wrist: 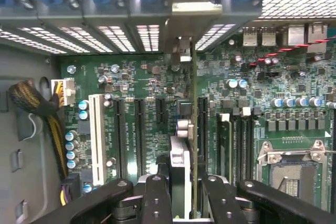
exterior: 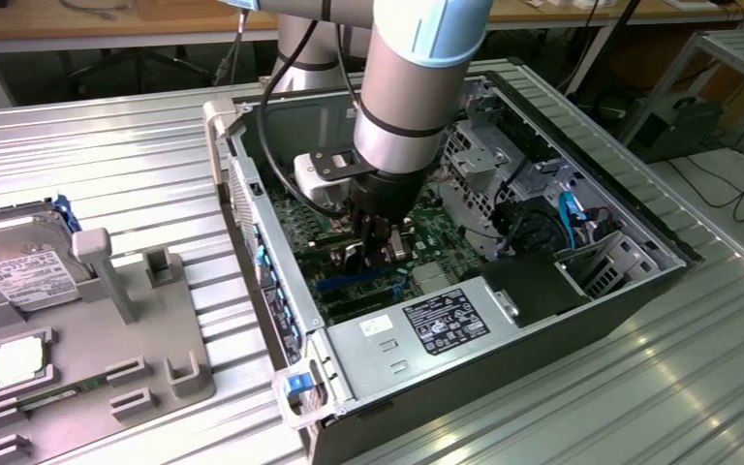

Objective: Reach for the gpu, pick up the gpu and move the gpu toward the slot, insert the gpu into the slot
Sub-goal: 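Insert the gpu into the slot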

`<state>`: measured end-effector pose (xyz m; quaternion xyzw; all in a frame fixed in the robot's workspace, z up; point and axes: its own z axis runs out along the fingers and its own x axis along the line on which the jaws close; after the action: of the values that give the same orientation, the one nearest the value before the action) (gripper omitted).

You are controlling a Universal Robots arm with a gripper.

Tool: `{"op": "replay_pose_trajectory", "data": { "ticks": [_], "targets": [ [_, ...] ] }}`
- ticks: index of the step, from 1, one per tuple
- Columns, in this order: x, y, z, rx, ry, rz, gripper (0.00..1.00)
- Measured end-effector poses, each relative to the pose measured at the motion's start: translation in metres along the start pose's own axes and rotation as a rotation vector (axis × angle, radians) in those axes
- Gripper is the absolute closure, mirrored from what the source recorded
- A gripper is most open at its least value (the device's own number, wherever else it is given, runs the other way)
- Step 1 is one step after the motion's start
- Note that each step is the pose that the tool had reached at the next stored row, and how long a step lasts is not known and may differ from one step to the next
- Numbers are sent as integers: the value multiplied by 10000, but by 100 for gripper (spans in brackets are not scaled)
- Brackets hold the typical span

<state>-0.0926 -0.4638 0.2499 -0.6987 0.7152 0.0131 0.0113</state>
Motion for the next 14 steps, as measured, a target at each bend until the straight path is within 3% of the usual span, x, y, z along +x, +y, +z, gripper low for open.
{"op": "replay_pose_trajectory", "data": {
  "ticks": [14],
  "targets": [
    [-27,20,13,26,-1,-1,72]
  ]
}}
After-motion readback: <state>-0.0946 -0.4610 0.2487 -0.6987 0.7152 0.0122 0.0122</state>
